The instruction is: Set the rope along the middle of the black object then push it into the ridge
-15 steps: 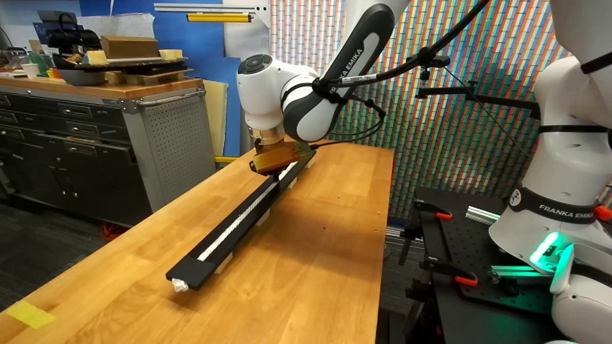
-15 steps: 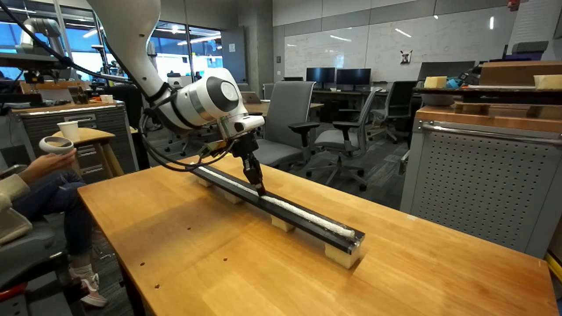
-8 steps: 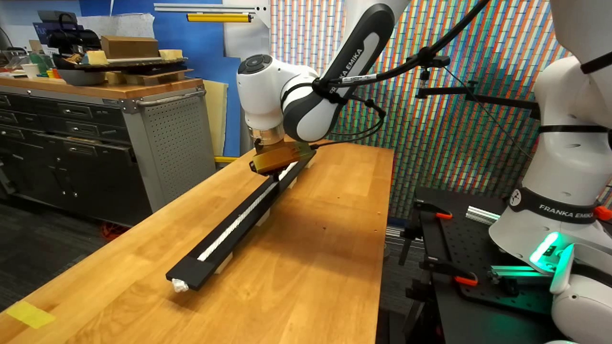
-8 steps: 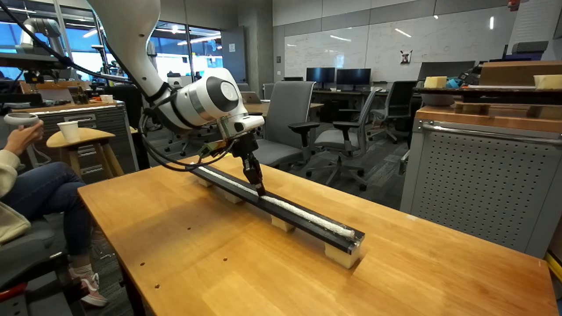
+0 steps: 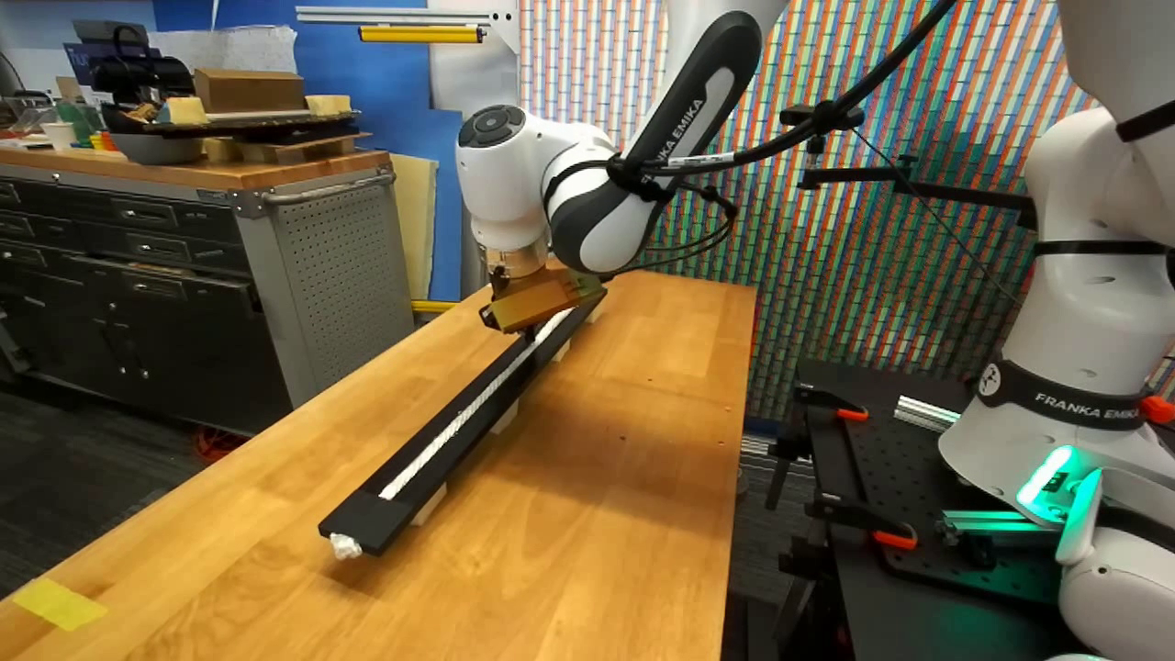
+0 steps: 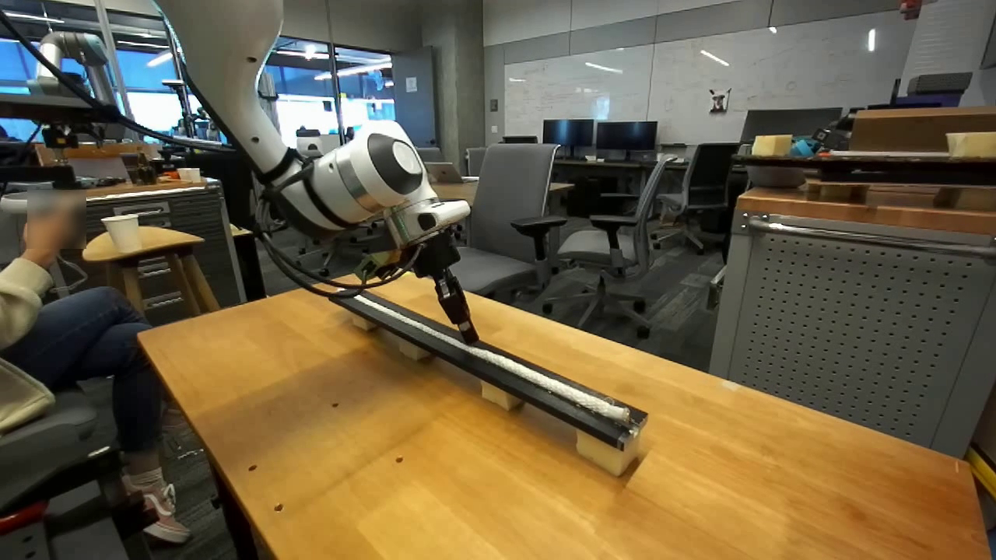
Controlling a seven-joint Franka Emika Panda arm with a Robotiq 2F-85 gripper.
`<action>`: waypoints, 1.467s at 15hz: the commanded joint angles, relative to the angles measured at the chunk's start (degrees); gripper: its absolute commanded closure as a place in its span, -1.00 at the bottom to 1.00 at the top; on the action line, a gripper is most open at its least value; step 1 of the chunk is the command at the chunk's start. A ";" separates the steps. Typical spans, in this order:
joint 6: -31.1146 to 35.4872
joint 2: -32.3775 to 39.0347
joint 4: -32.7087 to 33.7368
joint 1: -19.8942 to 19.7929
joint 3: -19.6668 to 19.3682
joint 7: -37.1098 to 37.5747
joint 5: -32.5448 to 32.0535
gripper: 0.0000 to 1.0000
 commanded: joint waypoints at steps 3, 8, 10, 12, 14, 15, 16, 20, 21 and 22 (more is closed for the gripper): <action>1.29 -1.73 -1.48 -2.23 0.38 -5.74 -4.56 0.99; 0.06 -1.40 -0.76 -6.03 2.72 -15.74 -0.11 0.99; -0.92 -1.80 -0.39 -6.99 3.39 -19.33 2.54 0.99; -1.65 -2.62 -0.32 -7.33 3.63 -22.85 5.38 0.99; -2.22 -3.22 -0.01 -7.18 3.31 -25.65 7.80 0.99; -2.67 -3.49 0.29 -7.09 3.13 -26.61 8.72 0.99; -3.11 -3.95 0.52 -7.21 3.20 -27.73 9.82 0.99; -4.66 -4.36 2.06 -6.93 2.68 -29.87 11.77 0.99; -5.25 -3.94 2.77 -6.96 2.64 -30.15 11.95 0.99; -6.12 -3.16 3.72 -6.94 2.52 -30.18 12.17 0.99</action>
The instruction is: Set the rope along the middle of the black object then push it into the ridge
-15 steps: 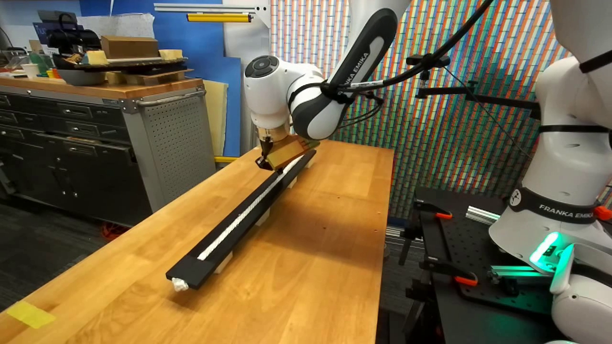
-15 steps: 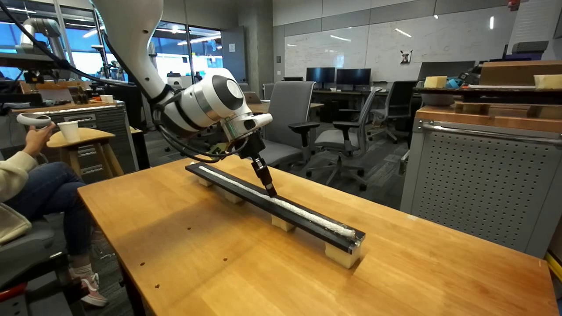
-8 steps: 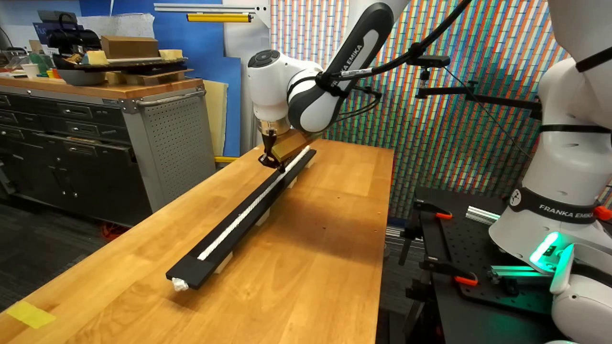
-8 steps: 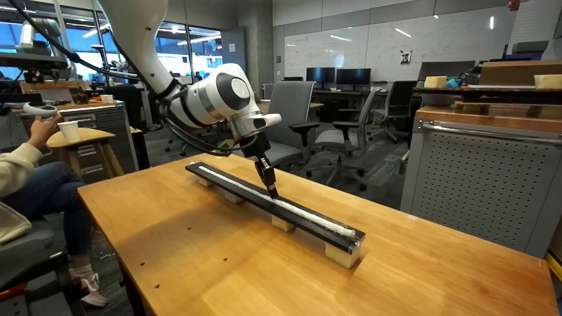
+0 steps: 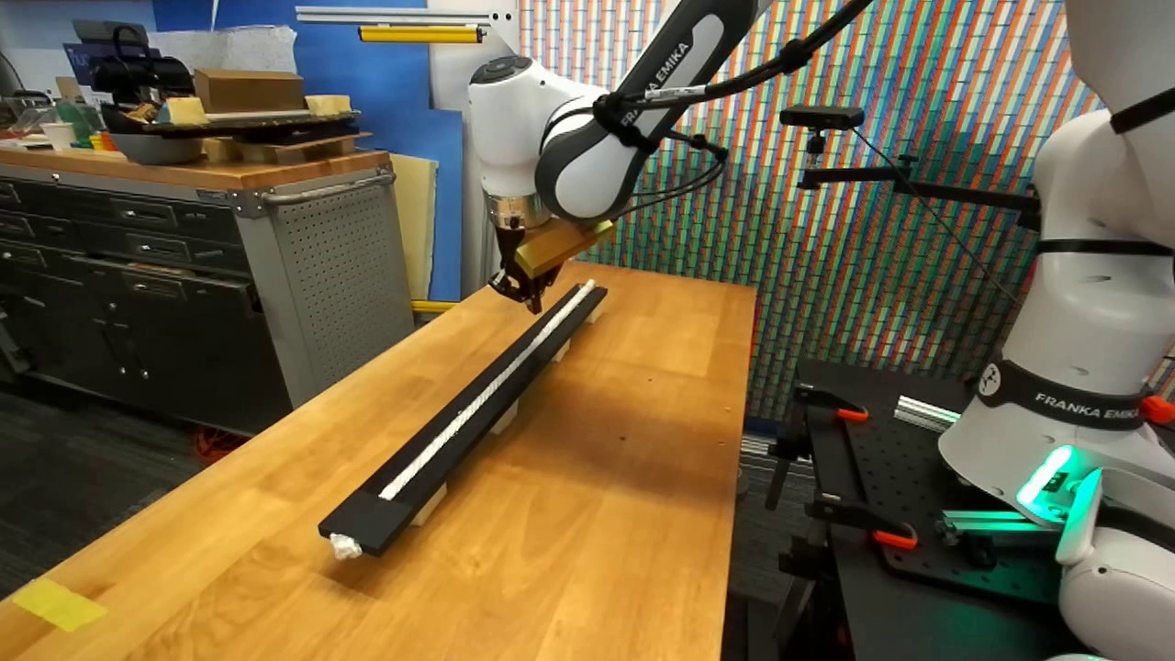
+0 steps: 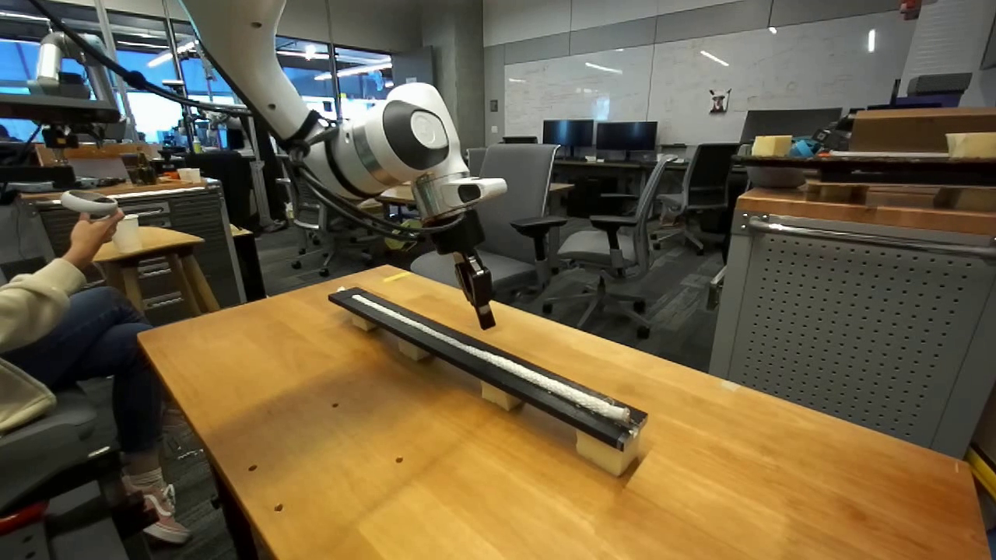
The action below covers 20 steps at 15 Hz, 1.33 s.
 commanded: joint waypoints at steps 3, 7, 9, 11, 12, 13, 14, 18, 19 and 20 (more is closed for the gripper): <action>-4.66 2.77 4.52 -0.96 0.29 -2.99 2.13 0.99; -4.97 6.94 7.76 -2.14 0.48 -3.92 3.56 0.99; -5.47 8.88 9.20 -2.71 0.46 -5.10 4.90 0.99; -5.71 9.73 9.56 -3.08 0.18 -5.95 6.04 0.99; -5.75 9.53 9.65 -3.08 -0.04 -5.98 6.36 0.99; -5.73 9.14 8.93 -3.26 -0.09 -6.18 6.93 0.99; -5.55 8.77 8.47 -3.41 -0.14 -6.24 7.47 0.99; -4.15 6.68 5.76 -3.12 -1.04 -4.52 8.33 0.99; -3.71 6.16 5.13 -2.70 -1.59 -3.74 7.99 0.99; -3.65 5.78 4.79 -2.34 -2.09 -3.05 7.56 0.99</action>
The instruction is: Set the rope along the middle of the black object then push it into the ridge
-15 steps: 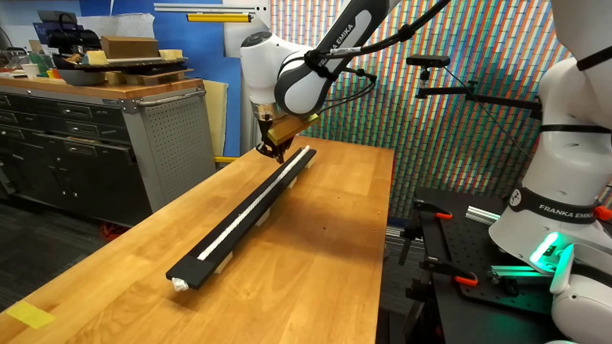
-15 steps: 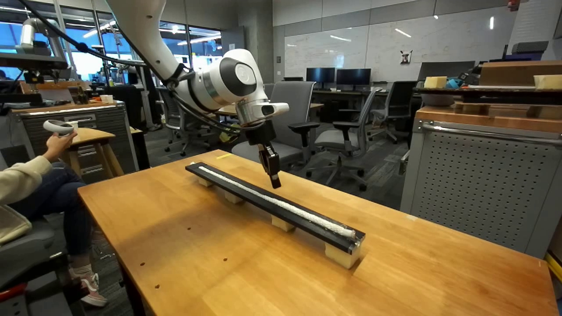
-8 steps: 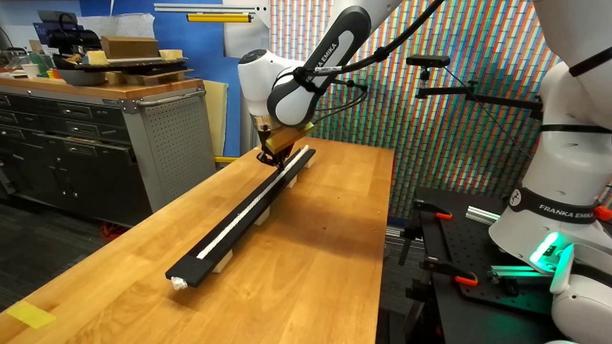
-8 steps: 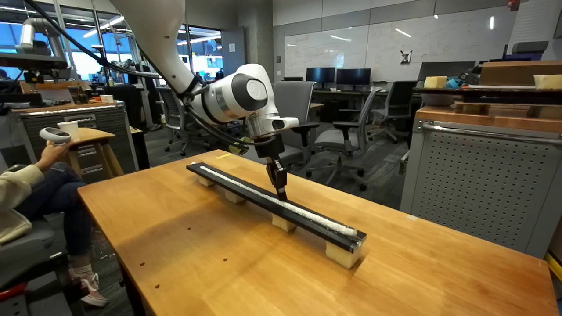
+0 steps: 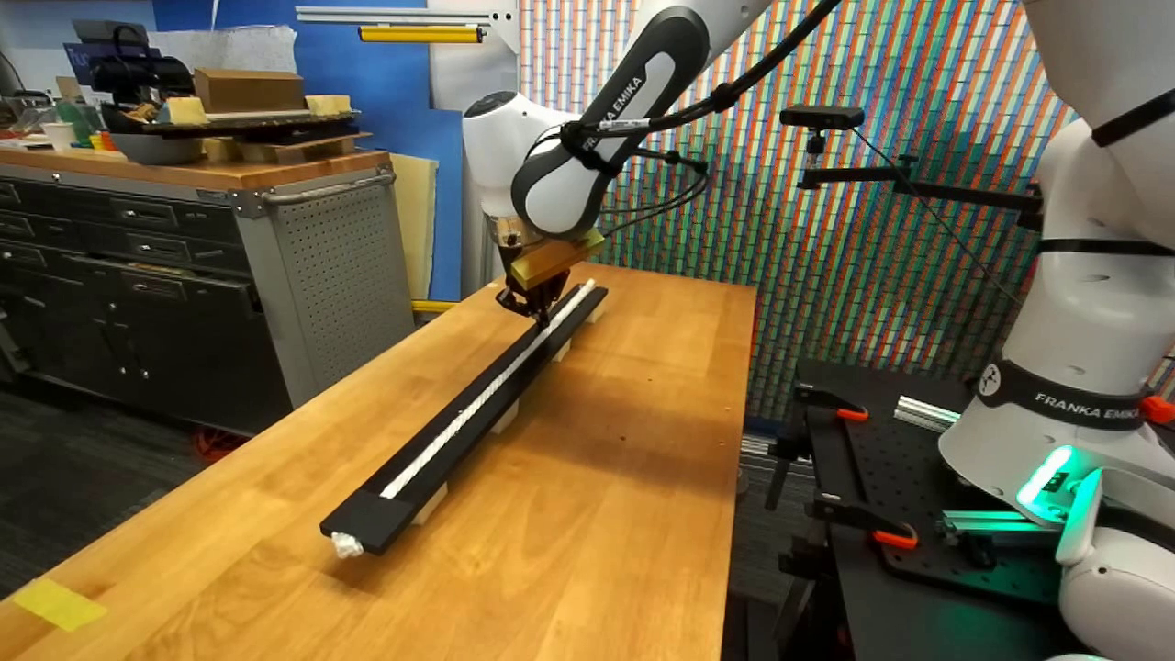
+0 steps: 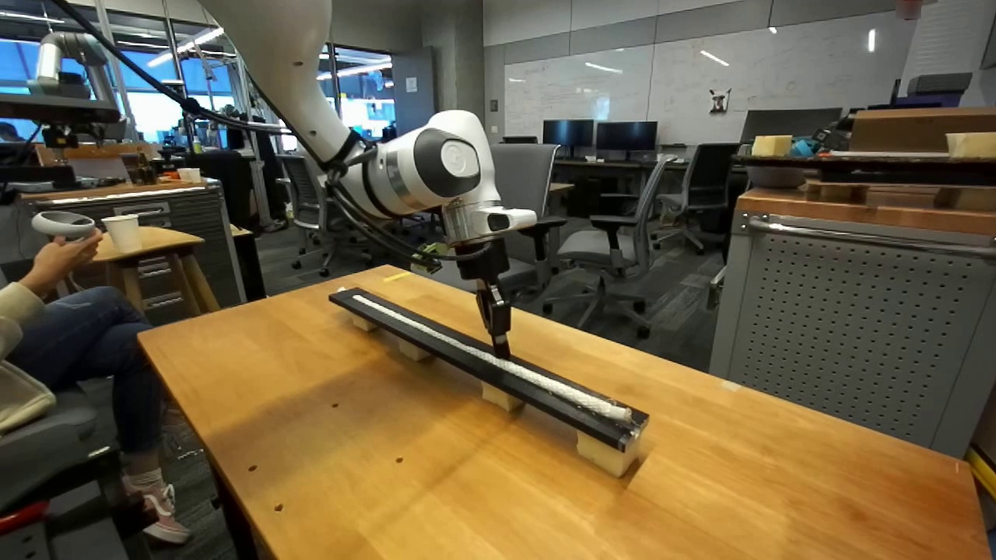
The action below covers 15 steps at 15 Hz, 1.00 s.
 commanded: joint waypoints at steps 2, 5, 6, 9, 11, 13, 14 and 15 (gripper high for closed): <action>0.99 -2.49 -2.93 0.75 -2.19 2.07 -0.09 0.99; 0.79 -4.06 -3.89 0.84 -2.29 2.92 0.26 0.99; 0.78 -4.73 -4.35 0.94 -2.22 3.23 0.27 0.99; 1.41 -6.97 -6.17 1.00 -1.51 3.47 0.41 0.99; 1.91 -7.64 -6.77 0.68 -0.78 2.79 0.82 0.99; 2.29 -7.03 -6.26 0.12 -0.14 2.62 1.53 0.99; 3.06 -6.37 -5.78 -0.53 0.48 2.06 2.56 0.99; 3.91 -5.33 -5.05 -1.59 1.49 0.47 4.37 0.99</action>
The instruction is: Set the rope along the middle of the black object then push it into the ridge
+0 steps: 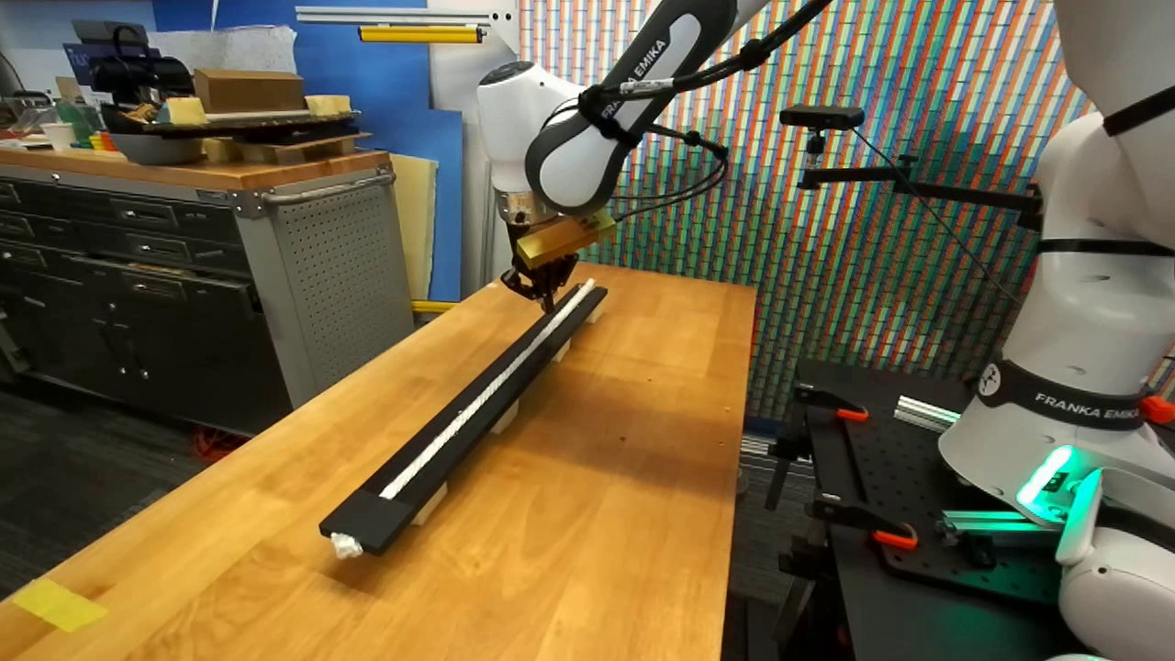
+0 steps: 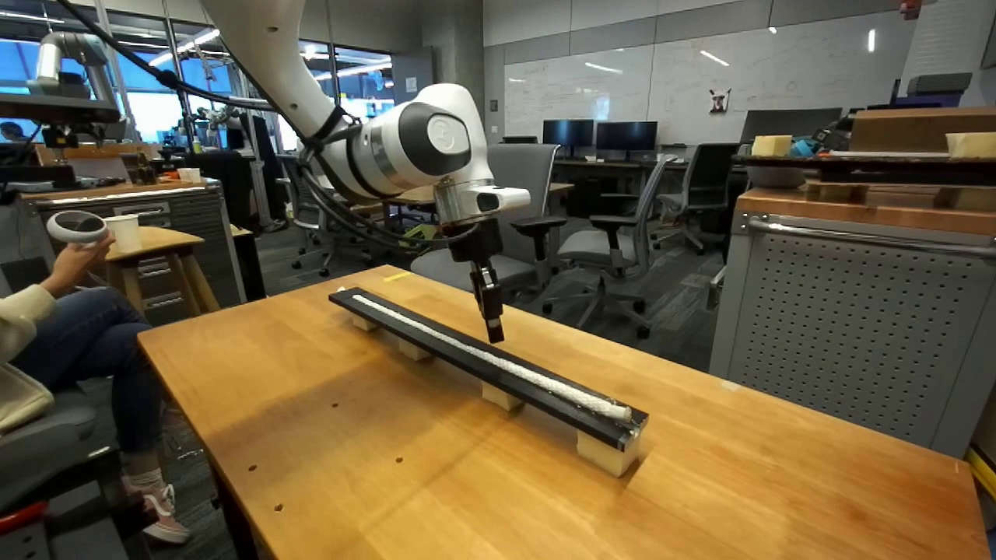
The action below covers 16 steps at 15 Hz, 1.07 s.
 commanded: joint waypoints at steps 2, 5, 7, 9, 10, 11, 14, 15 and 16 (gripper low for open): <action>4.19 2.26 1.00 -3.29 3.13 -4.08 6.55 0.99; 5.07 4.40 1.70 -3.77 3.51 -6.14 9.48 0.99; 5.90 4.97 1.85 -2.96 2.26 -5.68 8.84 0.99; 5.89 4.25 0.81 -2.83 2.10 -5.84 8.64 0.99; 5.98 3.92 0.42 -2.74 1.95 -5.69 8.53 0.99; 6.28 3.36 -0.33 -2.67 1.81 -5.53 8.42 0.99; 7.76 1.77 -2.23 -1.85 0.69 -3.70 7.65 0.99; 8.62 0.87 -3.22 -1.46 0.13 -2.79 7.32 0.99; 9.36 0.34 -3.98 -1.11 -0.49 -2.14 7.03 0.99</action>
